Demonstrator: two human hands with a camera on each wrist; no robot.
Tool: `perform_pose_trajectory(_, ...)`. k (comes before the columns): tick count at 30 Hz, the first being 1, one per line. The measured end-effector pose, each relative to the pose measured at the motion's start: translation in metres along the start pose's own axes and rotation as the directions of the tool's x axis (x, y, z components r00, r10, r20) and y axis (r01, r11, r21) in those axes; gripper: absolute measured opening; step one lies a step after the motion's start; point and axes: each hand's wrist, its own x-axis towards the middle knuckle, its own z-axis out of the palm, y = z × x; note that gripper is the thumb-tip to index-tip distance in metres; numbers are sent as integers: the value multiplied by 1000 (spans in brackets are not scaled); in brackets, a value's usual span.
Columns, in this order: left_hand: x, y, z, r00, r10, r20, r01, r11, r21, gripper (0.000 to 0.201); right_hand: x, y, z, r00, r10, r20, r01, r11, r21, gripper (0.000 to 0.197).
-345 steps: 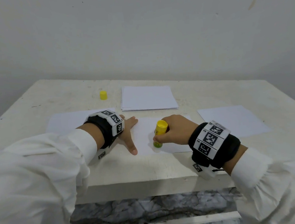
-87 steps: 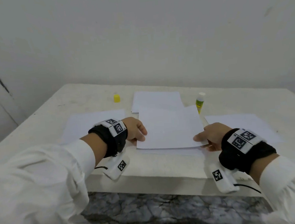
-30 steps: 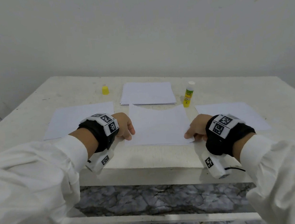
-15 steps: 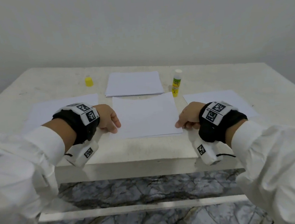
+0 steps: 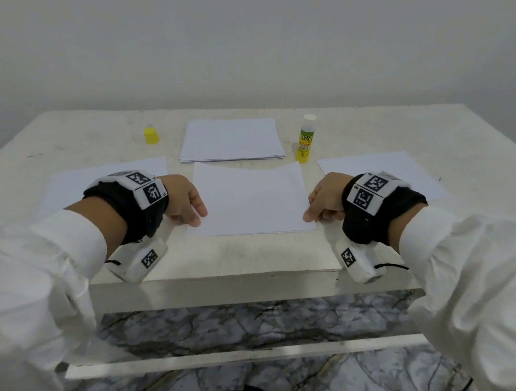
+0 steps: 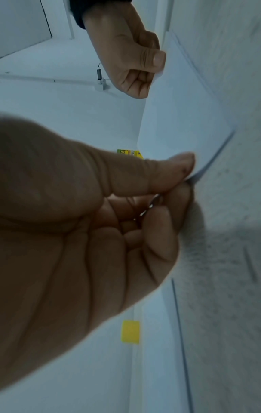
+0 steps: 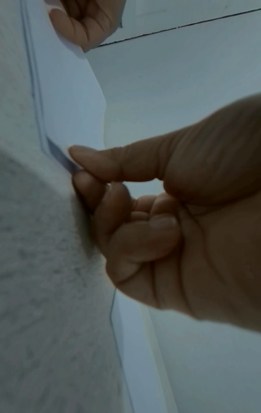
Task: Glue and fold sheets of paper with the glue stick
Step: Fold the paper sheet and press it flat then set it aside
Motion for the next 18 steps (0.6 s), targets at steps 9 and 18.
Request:
perform_pose_trajectory(9,0,1,1,1000,-12,-9,12,1000,-3,18,0,0,1,1000,-15,11,16,999,-41,15)
perform_pose_trajectory(18,1,3,2,999,-23,-28,24,999,34,18,1,-1,2,1000,-10,6,10,997,-72,17)
